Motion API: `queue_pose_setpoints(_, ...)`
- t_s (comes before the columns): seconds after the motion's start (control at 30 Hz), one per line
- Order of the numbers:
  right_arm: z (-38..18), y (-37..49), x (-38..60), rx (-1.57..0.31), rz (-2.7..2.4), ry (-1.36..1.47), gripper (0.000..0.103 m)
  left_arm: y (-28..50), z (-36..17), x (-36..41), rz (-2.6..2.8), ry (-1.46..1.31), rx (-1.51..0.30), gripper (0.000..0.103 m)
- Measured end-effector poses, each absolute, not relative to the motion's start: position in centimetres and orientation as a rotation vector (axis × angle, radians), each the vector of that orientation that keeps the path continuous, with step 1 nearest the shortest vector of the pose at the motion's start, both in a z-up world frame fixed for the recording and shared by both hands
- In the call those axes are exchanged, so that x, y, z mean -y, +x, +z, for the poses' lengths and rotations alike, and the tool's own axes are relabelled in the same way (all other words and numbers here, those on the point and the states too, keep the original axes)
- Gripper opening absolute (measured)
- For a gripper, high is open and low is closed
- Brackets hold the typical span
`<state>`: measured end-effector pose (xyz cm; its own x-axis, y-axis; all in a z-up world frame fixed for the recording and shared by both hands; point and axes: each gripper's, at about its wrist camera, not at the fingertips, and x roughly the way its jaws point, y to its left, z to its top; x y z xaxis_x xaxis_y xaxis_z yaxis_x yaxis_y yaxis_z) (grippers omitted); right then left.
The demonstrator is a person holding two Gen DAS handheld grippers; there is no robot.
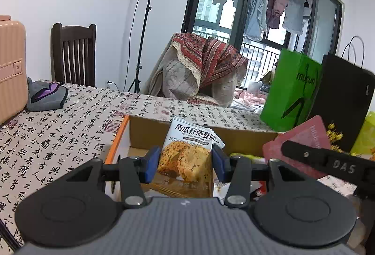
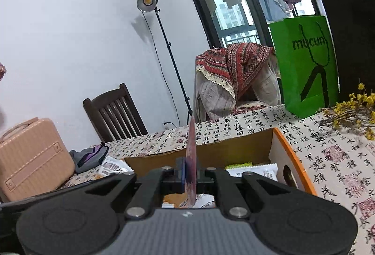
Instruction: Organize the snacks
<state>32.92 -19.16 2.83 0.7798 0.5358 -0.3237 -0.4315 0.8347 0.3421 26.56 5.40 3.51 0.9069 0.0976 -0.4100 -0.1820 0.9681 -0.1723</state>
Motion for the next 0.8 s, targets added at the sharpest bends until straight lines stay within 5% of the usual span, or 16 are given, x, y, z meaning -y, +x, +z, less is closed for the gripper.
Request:
queue_pose_setpoints(0.17, 1.4, 33.7, 19.4, -0.442, 0.533, 0.258, 0.008, 26.6, 2.7, -6.3, 0.154, -0.232, -0.403, 0.054)
queue_pose_setpoints(0.27, 1.3, 33.7, 19.8, -0.441, 0.529, 0.274, 0.012, 25.9, 2.9, -6.5, 0.152, -0.246, -0.367, 0.075)
queue_pose_setpoints(0.33, 1.4, 33.6, 20.1, -0.432, 0.525, 0.283, 0.027, 25.4, 3.1, -6.5, 0.163, -0.260, -0.342, 0.101)
queue_pose_setpoints(0.4, 1.5, 33.4, 20.4, -0.417, 0.514, 0.291, 0.077, 25.0, 3.2, -6.5, 0.182, -0.262, -0.308, 0.103)
queue_pose_setpoints(0.47, 1.7, 33.1, 20.6, -0.388, 0.510, 0.295, 0.097, 24.7, 3.4, -6.4, 0.188, -0.262, -0.298, 0.103)
queue_pose_setpoints(0.8, 2.5, 32.4, 21.2, -0.354, 0.505, 0.284, 0.103, 24.0, 5.0, -6.1, 0.206, -0.273, -0.308, 0.103)
